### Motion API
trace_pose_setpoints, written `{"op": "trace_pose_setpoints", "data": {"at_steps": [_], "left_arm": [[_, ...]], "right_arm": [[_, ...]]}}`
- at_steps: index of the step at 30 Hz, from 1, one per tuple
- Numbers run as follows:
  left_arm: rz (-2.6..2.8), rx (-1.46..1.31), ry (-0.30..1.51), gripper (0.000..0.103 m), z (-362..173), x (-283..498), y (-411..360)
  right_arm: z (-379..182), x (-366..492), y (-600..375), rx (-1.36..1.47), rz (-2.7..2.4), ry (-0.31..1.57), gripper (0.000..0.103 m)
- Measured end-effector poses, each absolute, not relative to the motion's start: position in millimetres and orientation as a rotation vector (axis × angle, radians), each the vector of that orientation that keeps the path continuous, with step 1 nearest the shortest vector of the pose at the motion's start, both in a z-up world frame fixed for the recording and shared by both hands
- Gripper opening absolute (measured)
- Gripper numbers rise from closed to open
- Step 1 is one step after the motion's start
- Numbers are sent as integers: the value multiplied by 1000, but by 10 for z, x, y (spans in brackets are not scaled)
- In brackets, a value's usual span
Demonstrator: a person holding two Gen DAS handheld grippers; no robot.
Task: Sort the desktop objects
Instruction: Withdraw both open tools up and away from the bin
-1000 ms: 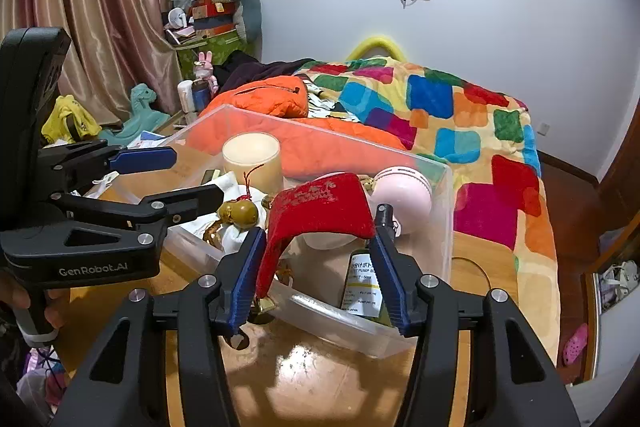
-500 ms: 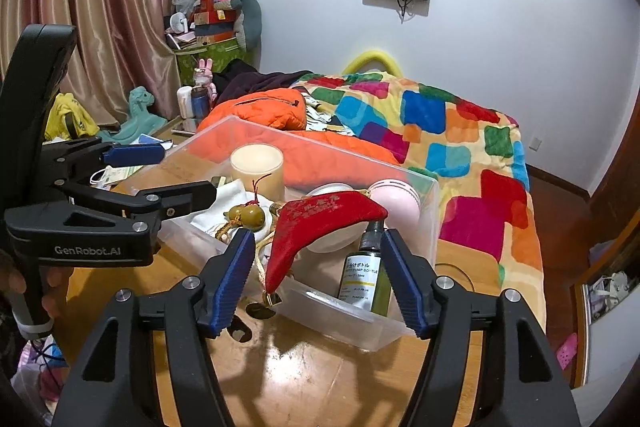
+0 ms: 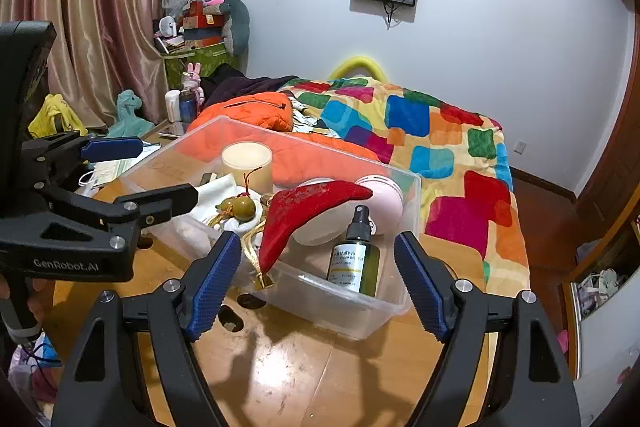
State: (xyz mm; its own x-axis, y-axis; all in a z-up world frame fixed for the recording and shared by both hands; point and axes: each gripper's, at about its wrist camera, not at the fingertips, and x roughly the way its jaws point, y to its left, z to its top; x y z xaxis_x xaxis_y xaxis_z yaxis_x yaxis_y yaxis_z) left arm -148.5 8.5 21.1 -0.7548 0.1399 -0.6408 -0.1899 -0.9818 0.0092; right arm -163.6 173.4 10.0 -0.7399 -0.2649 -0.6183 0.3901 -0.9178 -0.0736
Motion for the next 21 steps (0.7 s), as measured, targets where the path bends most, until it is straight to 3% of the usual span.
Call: {"op": "trace_pose_setpoints", "data": {"at_steps": [3, 21], "left_arm": [[2798, -1004, 108, 91, 199, -1469, 100], [2778, -1022, 31, 94, 36, -1322, 130]], "right_arm": [[97, -1611, 1745, 887, -2646, 277, 83], [75, -1415, 1829, 884, -2682, 227, 85]]}}
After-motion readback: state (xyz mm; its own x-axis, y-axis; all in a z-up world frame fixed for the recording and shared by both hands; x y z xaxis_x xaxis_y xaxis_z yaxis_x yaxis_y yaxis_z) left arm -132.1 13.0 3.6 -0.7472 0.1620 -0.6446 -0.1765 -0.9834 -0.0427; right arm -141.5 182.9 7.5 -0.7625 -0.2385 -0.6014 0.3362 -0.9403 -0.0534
